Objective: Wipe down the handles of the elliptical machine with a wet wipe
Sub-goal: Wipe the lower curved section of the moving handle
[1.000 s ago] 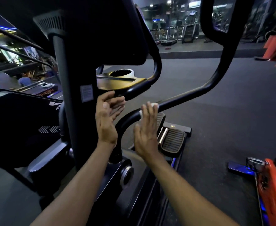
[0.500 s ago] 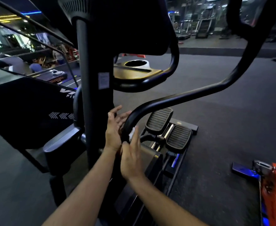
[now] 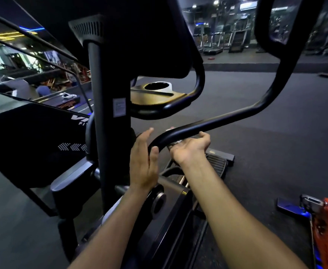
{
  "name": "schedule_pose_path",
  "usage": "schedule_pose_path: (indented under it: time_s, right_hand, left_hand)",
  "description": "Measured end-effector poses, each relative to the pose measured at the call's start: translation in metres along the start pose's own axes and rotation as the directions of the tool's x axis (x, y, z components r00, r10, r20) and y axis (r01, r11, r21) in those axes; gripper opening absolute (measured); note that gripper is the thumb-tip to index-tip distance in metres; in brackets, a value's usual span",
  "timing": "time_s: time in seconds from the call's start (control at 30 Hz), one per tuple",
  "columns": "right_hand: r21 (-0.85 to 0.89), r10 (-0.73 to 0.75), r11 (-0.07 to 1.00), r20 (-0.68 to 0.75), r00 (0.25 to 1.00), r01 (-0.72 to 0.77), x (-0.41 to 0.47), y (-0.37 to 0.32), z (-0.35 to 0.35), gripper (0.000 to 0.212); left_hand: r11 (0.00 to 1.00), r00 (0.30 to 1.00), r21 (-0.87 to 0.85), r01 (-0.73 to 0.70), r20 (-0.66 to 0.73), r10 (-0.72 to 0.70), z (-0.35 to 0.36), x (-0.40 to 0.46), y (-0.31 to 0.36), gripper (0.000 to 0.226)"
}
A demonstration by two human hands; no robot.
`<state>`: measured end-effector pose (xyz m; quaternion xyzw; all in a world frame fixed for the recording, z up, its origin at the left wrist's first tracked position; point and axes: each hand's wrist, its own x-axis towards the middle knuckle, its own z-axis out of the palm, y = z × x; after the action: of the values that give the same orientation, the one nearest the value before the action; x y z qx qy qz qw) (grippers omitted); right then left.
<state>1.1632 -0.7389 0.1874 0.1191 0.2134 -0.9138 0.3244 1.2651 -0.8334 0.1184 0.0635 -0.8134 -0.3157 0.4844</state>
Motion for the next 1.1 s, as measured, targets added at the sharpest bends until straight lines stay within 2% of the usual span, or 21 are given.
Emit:
schedule_pose_path:
  time_s: [0.03, 0.1, 0.2, 0.27, 0.37, 0.5, 0.67, 0.77, 0.87, 0.97, 1.1]
  right_hand:
    - [-0.002, 0.005, 1.000, -0.023, 1.000, -0.005, 0.004, -0.008, -0.001, 0.071]
    - [-0.024, 0.021, 0.999, -0.068, 0.997, -0.022, 0.008, -0.024, 0.000, 0.072]
    - [-0.083, -0.039, 0.996, -0.150, 0.988, 0.027, 0.016, -0.058, 0.000, 0.067]
    - [-0.160, -0.135, 0.982, -0.214, 0.967, 0.102, 0.019, -0.087, -0.002, 0.048]
    - [-0.190, -0.239, 0.963, -0.288, 0.927, 0.189, 0.042, -0.137, -0.014, 0.041]
    - [-0.308, -0.359, 0.914, -0.314, 0.879, 0.263, 0.083, -0.188, -0.043, 0.036]
    - [-0.288, -0.467, 0.866, -0.176, 0.867, 0.408, 0.120, -0.256, -0.072, 0.046]
    - [-0.274, -0.530, 0.826, -0.080, 0.844, 0.493, 0.124, -0.299, -0.089, 0.034]
    - [-0.333, -0.566, 0.771, 0.035, 0.824, 0.544, 0.126, -0.334, -0.118, 0.031]
    - [-0.491, -0.620, 0.673, 0.036, 0.784, 0.554, 0.136, -0.356, -0.142, 0.027]
    - [-0.636, -0.611, 0.573, 0.089, 0.786, 0.517, 0.159, -0.374, -0.156, 0.016]
  left_hand:
    - [0.990, 0.994, 0.095, -0.105, 0.021, 0.103, 0.005, 0.004, 0.009, 0.049]
    - [0.952, 0.966, 0.170, -0.254, 0.102, 0.239, 0.021, 0.012, 0.027, 0.048]
    - [0.925, 0.922, 0.122, -0.359, 0.199, 0.331, 0.057, 0.020, 0.051, 0.046]
    - [0.926, 0.905, 0.039, -0.374, 0.233, 0.356, 0.083, 0.020, 0.062, 0.042]
    - [0.947, 0.902, -0.119, -0.297, 0.289, 0.320, 0.131, 0.019, 0.074, 0.038]
    - [0.975, 0.922, -0.141, -0.171, 0.326, 0.209, 0.205, 0.027, 0.080, 0.037]
    - [0.986, 0.935, -0.157, -0.056, 0.338, 0.107, 0.286, 0.052, 0.094, 0.042]
    - [0.984, 0.931, -0.166, 0.068, 0.365, -0.003, 0.328, 0.065, 0.101, 0.044]
    - [0.933, 0.899, -0.241, 0.267, 0.410, -0.151, 0.371, 0.077, 0.112, 0.036]
    - [0.848, 0.841, -0.289, 0.444, 0.461, -0.283, 0.413, 0.087, 0.119, 0.038]
    - [0.803, 0.828, -0.334, 0.493, 0.464, -0.316, 0.456, 0.096, 0.112, 0.043]
